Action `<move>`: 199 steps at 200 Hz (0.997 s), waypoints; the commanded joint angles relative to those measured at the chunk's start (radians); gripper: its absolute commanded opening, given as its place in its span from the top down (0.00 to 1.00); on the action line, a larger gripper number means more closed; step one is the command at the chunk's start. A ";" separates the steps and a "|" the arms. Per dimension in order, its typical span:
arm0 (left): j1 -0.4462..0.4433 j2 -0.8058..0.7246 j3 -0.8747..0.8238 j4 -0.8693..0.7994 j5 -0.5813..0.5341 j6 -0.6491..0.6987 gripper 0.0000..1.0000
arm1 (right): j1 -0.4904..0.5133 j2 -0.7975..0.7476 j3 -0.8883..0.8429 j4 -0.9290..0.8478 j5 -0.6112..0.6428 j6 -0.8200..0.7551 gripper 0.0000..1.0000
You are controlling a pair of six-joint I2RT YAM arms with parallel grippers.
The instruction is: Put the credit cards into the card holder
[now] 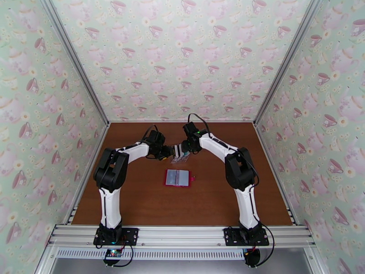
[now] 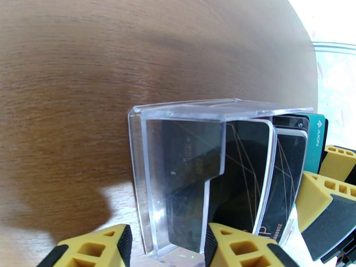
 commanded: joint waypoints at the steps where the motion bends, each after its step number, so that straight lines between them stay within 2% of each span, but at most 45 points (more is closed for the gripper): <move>1: 0.027 0.006 0.022 -0.033 -0.021 0.008 0.51 | -0.008 -0.016 0.017 -0.051 0.064 -0.026 0.40; 150: 0.025 0.005 0.023 -0.031 -0.014 0.001 0.51 | -0.009 -0.056 0.065 -0.080 0.063 -0.027 0.43; 199: 0.025 0.005 0.019 -0.025 -0.012 -0.004 0.51 | -0.008 -0.066 0.062 -0.084 0.049 -0.023 0.52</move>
